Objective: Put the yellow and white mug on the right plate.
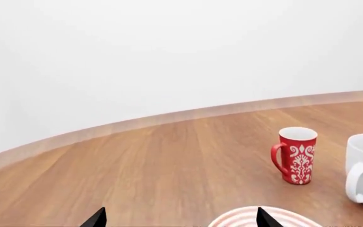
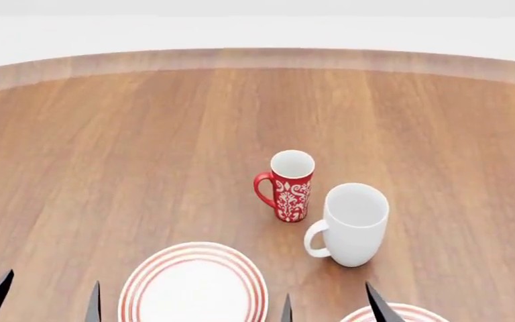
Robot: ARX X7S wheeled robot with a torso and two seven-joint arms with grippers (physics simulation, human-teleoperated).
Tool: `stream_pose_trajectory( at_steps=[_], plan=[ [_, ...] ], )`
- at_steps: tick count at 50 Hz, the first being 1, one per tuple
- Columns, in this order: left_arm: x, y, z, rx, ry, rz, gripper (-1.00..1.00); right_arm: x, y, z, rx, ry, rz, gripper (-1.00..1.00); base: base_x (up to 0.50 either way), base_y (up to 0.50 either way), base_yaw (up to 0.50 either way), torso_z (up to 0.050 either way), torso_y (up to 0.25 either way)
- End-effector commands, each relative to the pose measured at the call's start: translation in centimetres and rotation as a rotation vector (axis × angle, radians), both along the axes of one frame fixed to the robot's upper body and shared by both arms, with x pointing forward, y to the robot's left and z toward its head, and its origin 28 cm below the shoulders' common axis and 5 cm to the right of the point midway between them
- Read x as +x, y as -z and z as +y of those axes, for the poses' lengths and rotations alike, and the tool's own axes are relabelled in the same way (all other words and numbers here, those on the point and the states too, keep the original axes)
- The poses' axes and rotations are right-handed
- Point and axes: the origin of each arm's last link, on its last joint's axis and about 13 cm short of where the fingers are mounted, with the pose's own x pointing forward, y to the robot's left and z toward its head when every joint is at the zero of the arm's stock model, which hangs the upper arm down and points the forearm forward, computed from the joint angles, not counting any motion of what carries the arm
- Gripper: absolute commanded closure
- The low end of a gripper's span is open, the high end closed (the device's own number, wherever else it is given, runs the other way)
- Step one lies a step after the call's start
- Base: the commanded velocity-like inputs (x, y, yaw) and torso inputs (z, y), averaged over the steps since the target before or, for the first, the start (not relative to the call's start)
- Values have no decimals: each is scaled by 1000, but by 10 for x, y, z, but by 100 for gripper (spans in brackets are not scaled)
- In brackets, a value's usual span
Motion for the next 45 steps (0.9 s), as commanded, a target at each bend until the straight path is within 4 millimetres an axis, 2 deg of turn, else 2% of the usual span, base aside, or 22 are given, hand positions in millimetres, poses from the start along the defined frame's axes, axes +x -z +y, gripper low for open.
stream_pose_trajectory(
  at_steps=[1, 6, 10, 19, 33, 45],
  plan=[
    [0, 0, 0, 4, 2, 4, -100, 5, -13, -13, -64, -82, 6, -100, 0, 0, 0, 0, 0],
    [0, 1, 1, 6, 1, 4, -100, 6, -24, -22, -62, -180, 34, -100, 0, 0, 0, 0, 0],
    [1, -1, 1, 9, 0, -2, -100, 7, -34, -40, -130, -239, 46, -100, 0, 0, 0, 0, 0],
    [1, -1, 2, 12, -3, -4, -100, 5, -32, -62, -157, -350, 103, -100, 0, 0, 0, 0, 0],
    [0, -2, 2, 14, -2, -3, -100, -8, -14, -67, -126, -546, 198, -100, 0, 0, 0, 0, 0],
    [0, -1, 1, 17, -2, 1, -100, -28, -14, -65, -112, -691, 231, -100, 0, 0, 0, 0, 0]
  ],
)
